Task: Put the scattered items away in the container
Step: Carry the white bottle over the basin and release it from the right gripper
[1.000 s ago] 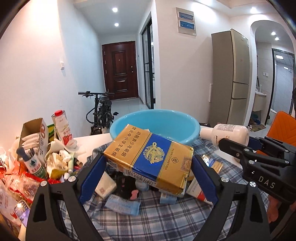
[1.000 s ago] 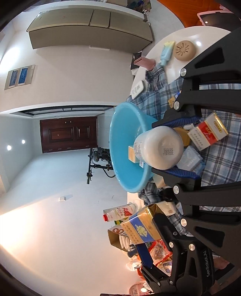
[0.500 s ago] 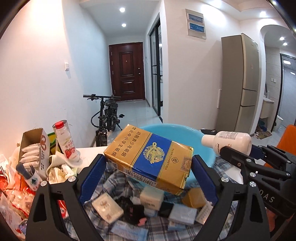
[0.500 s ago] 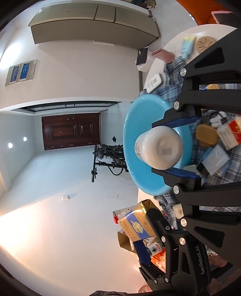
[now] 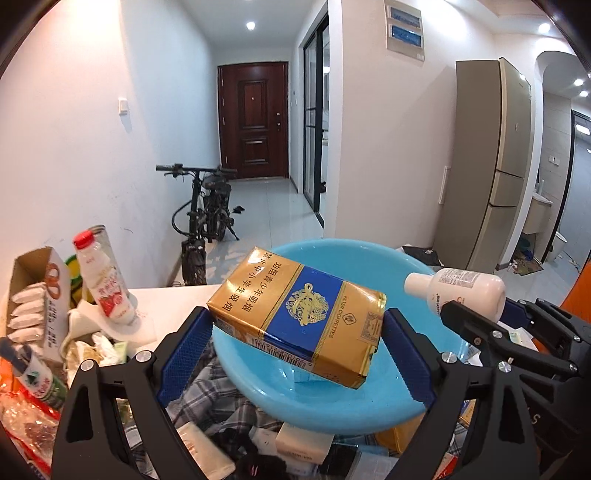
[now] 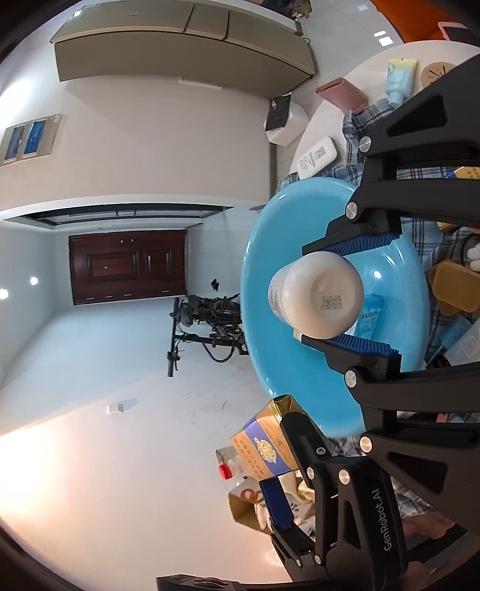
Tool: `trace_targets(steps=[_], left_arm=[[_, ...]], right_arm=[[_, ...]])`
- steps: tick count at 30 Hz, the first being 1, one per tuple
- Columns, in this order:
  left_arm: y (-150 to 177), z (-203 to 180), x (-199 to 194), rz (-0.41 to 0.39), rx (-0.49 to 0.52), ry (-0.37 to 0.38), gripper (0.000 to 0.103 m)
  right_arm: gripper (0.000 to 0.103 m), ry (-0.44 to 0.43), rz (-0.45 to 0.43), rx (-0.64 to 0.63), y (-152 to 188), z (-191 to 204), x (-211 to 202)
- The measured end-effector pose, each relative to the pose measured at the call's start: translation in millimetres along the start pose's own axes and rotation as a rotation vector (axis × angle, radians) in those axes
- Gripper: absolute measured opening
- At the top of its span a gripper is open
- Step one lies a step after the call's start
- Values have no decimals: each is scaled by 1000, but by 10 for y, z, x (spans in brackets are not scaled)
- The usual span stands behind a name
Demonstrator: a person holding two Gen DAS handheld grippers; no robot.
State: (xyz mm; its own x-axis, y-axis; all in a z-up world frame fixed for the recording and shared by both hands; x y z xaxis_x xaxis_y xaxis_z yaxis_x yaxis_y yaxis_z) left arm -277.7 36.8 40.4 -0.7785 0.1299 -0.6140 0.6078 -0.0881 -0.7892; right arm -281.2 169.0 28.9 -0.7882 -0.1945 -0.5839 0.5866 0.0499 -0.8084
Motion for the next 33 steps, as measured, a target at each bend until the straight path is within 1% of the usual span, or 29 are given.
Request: trace_targets(steps=[2,8,17,23,33], left_arm=[[17,-19,64,14,9,-2,92],[33,-65,107,22,19,-8,92],[-14,-33,88,12,3,-18,92],[-24,-8,67,-4,1,-47,92],[-23,47,98,6,-11,-51,92]], right_arm=[[42,-3,10,8,31,-34,82],[42,-4,23,12,67,-78,193],[42,7,3,-9,70,-2,177],[42,17,-3,-22,77,2,153],[42,21,-2,-28,94,11,169]])
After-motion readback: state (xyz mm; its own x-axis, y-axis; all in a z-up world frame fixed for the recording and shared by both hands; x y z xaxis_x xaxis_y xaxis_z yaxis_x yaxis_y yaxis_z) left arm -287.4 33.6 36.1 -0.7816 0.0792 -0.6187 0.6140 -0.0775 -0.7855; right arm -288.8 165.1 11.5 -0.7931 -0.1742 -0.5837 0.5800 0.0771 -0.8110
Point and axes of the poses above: each gripper's, at about its wrist camera, not at the fingertips, and x roughly the way its jaws point, z to its left, y to its underside, the point moved 6 cm from there along x, roughly the way its jaws point, and after that the axes turned 6 degrees about z, right-handed, at the moved point
